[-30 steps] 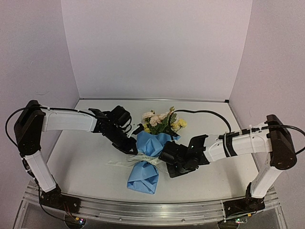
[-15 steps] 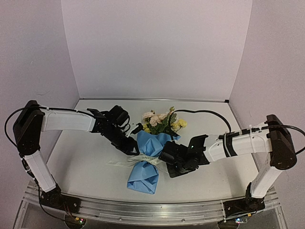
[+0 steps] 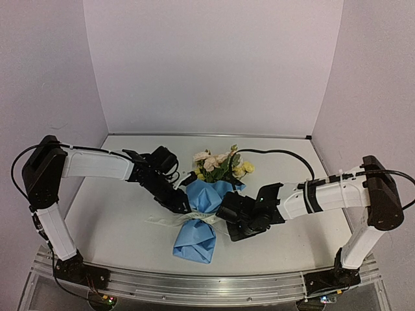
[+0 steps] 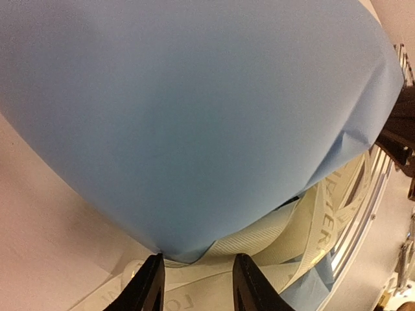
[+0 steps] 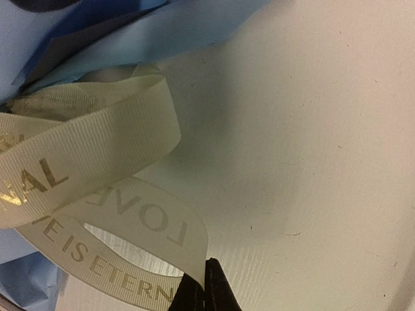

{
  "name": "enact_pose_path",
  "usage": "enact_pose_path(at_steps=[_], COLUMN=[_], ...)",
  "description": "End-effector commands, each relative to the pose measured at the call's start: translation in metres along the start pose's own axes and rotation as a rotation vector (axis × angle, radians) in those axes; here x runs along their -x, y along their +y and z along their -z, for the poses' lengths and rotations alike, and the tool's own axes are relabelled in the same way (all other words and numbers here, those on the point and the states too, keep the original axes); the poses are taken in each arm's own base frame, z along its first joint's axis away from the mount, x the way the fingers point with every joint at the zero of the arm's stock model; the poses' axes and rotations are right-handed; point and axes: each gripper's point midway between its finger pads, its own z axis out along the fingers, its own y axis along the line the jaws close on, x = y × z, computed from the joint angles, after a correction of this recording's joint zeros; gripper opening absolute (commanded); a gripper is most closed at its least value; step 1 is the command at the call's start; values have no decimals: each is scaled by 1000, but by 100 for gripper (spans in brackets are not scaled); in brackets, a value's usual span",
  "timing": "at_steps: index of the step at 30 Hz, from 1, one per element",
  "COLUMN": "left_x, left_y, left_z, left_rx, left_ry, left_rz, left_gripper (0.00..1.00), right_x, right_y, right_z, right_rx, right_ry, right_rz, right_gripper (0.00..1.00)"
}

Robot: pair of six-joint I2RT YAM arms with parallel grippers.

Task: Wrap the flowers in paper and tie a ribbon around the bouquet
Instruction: Adjust the ribbon on the folded bouquet.

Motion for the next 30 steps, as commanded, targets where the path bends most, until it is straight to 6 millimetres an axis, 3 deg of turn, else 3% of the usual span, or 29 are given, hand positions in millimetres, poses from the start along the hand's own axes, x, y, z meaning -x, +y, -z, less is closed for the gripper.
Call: enact_pose_path(at_steps=[1,7,20,30], left_x=[17,16,22,12], left_y=[-8,-9,0,43], left_z=[2,16,43,44], left_rx=[-34,-10,71,179], left_ry=[-41,-68,-142,-172], left_rz=[-10,2,31,187], left_gripper=[22,1,0,0], right_x=[-1,-2,-6,-7], right_y=[-2,-7,-22,-55], right_z=[-2,0,-3,-4], right_rx=[-19,-30,-78,-169], right_ry=[-11,-20,-13,1], right_rz=[9,7,-3,-16], right_gripper=[0,0,0,0])
